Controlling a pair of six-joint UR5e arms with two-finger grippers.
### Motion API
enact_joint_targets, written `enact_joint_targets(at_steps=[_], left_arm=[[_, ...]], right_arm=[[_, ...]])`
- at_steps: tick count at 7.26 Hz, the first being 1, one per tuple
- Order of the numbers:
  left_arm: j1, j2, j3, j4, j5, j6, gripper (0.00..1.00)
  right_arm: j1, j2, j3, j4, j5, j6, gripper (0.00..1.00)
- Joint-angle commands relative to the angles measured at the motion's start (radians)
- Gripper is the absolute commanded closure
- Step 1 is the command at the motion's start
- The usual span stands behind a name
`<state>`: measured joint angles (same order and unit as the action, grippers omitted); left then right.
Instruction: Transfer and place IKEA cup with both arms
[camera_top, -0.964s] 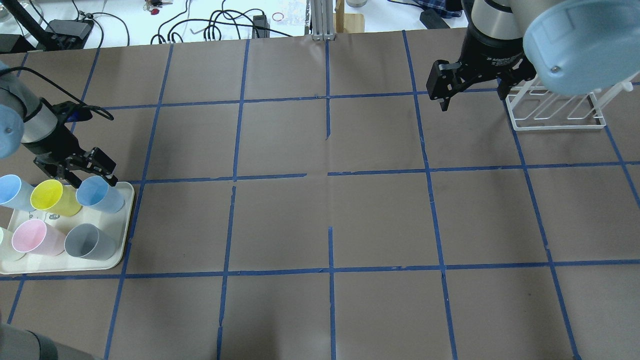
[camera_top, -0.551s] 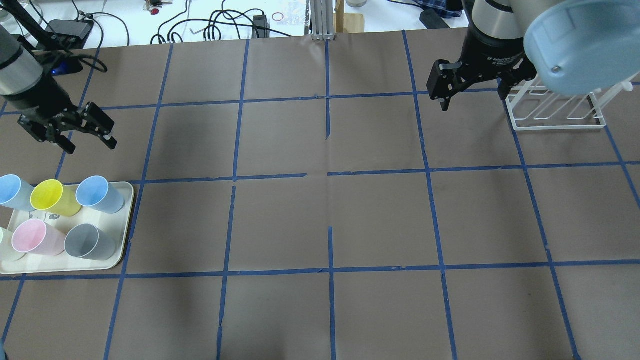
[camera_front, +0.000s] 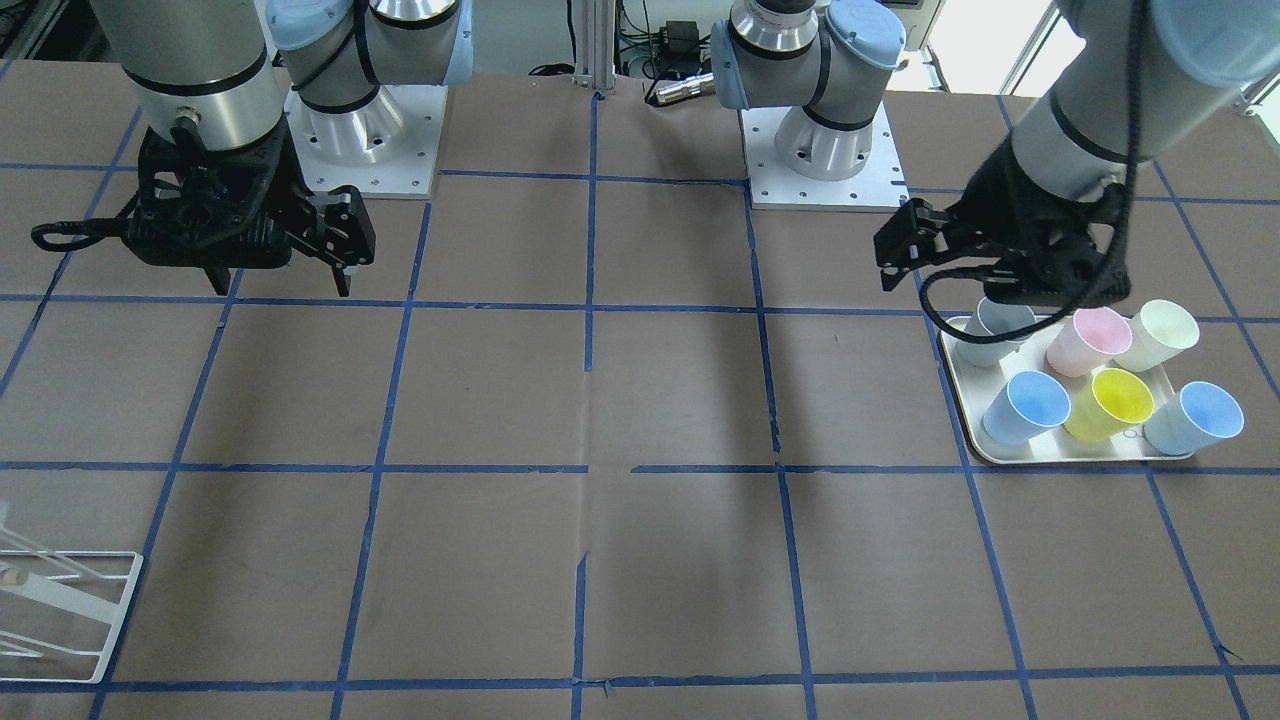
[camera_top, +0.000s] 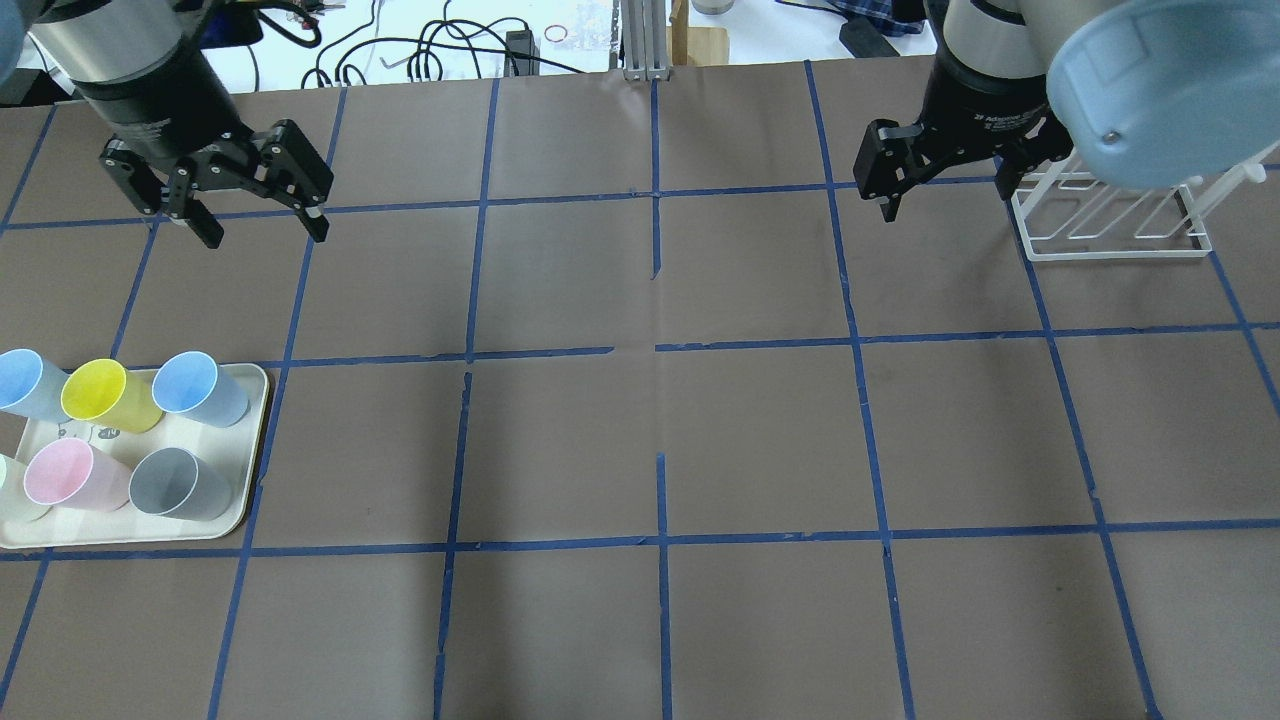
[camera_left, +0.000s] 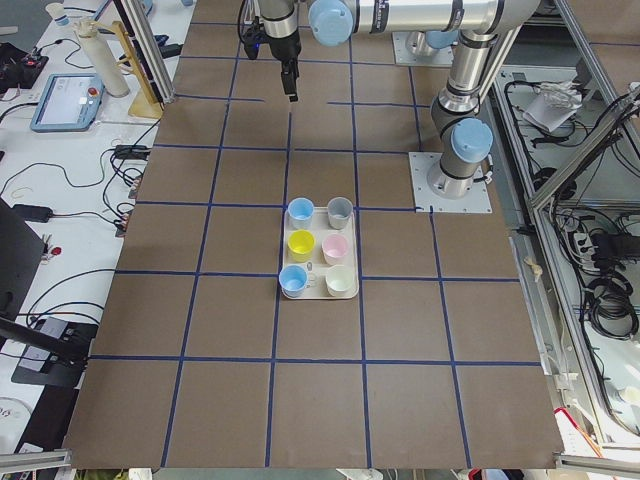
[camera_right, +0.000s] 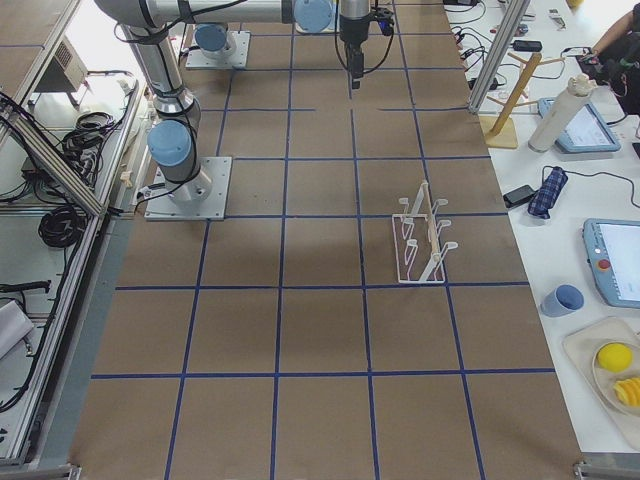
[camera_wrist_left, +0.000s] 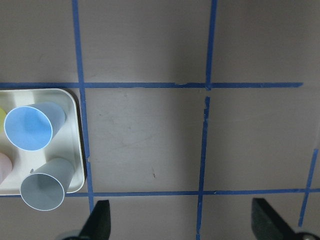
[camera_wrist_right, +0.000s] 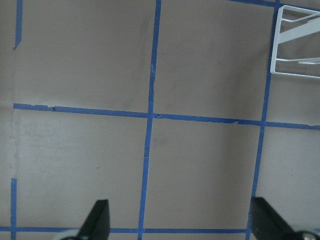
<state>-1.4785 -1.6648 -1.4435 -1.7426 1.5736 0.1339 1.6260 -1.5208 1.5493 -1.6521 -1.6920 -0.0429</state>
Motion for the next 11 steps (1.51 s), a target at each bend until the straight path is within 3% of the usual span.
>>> enact_joint_targets(at_steps=[1,3,5,11], left_arm=[[-0.107,0.058,-0.067,-0.003,0.000,-0.022,0.00],[-0.108,0.132,-0.158,0.012,-0.004,-0.022,0.00],[-0.097,0.174,-0.236,0.114,0.002,-0.020,0.00],[-0.092,0.194,-0.239,0.121,0.000,-0.020,0.00]], right_arm=[[0.000,-0.001,0.000,0.000,0.000,0.000,0.00],[0.000,-0.001,0.000,0.000,0.000,0.000,0.00],[0.000,-0.001,0.000,0.000,0.002,0.000,0.00],[0.000,-0.001,0.000,0.000,0.002,0.000,0.00]])
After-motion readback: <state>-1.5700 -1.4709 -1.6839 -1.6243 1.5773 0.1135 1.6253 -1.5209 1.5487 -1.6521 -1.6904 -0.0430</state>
